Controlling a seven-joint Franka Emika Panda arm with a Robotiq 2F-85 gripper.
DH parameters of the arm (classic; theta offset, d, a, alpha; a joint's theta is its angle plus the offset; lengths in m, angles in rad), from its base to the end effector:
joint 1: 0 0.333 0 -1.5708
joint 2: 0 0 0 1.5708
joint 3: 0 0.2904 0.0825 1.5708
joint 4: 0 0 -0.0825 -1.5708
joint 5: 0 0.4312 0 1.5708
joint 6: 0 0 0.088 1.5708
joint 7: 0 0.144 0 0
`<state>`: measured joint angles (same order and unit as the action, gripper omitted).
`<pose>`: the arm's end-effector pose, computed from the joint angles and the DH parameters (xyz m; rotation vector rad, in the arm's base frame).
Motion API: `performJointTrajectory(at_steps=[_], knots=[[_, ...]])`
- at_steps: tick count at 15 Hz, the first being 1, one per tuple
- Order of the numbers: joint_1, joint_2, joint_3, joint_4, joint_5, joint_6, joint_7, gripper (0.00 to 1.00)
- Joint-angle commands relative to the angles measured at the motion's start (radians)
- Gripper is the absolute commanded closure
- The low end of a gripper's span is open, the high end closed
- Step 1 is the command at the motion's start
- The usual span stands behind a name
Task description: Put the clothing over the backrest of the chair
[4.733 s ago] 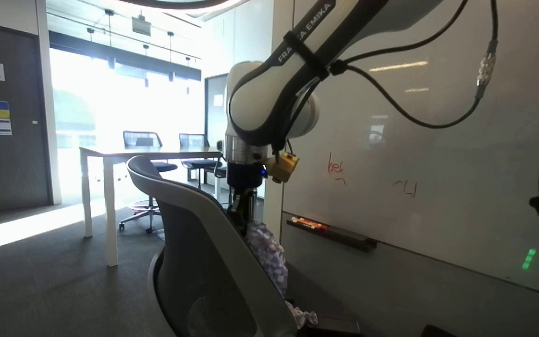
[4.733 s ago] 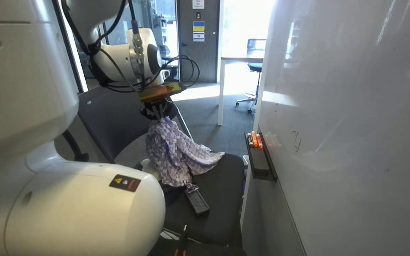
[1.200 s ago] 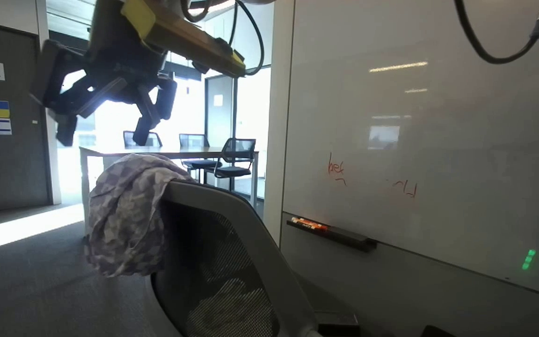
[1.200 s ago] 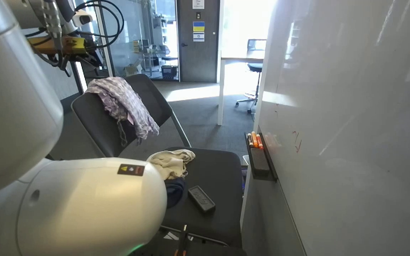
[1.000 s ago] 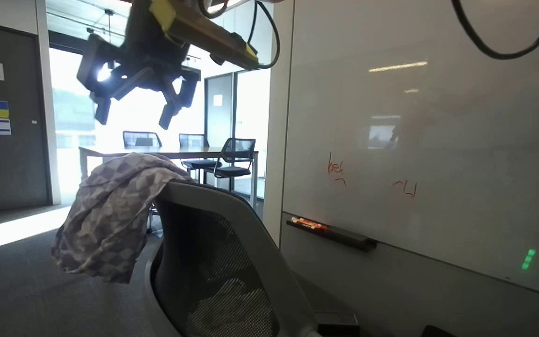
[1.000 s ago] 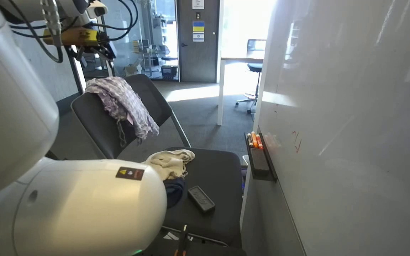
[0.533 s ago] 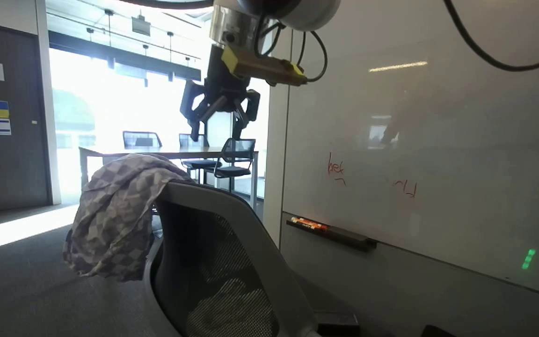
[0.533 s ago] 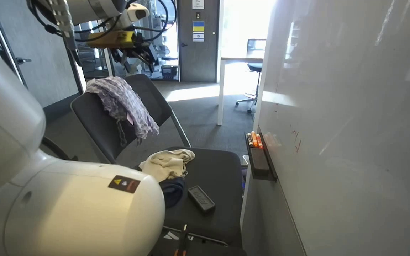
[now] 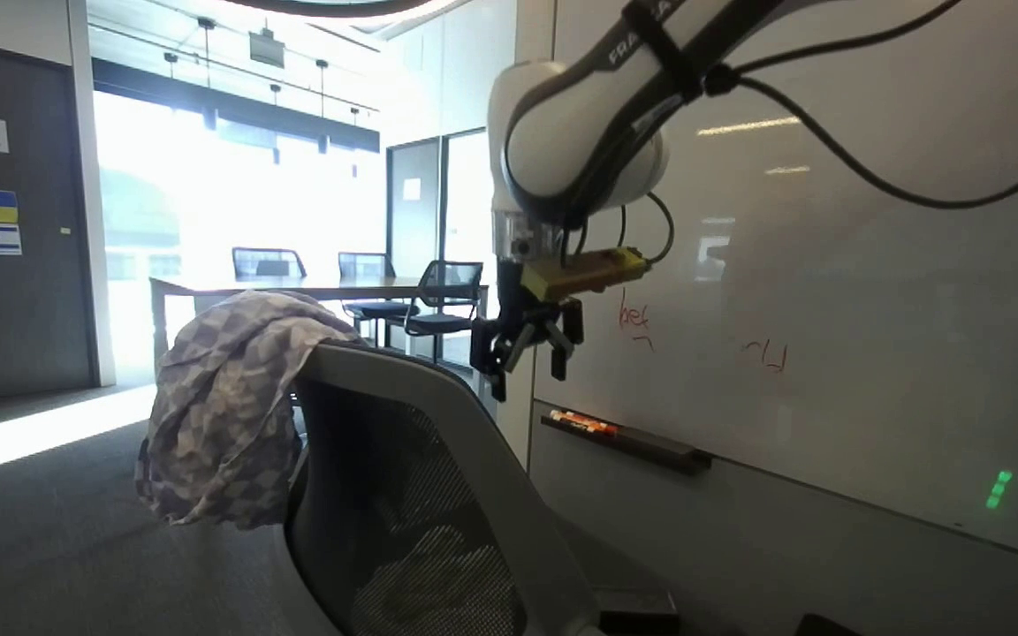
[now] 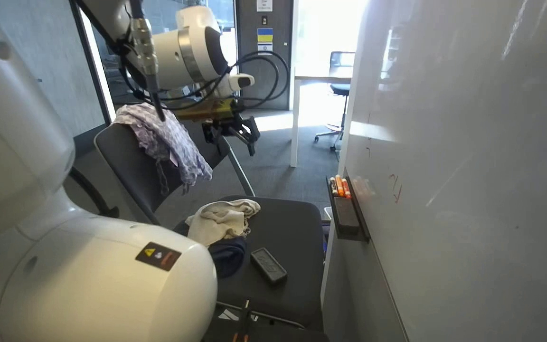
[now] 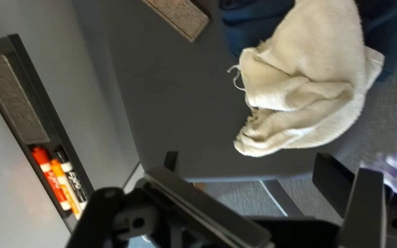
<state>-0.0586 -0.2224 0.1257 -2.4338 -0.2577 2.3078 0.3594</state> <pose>0.5135 0.0201 0.3087 2.9268 -0.1892 0.2024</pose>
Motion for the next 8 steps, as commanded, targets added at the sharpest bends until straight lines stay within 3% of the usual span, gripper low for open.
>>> performJointTrajectory(at_steps=[1, 8], knots=[[-0.018, 0.175, -0.053, 0.010, -0.043, 0.088, -0.031, 0.00], [0.011, 0.524, -0.113, 0.097, 0.023, 0.344, -0.212, 0.00]])
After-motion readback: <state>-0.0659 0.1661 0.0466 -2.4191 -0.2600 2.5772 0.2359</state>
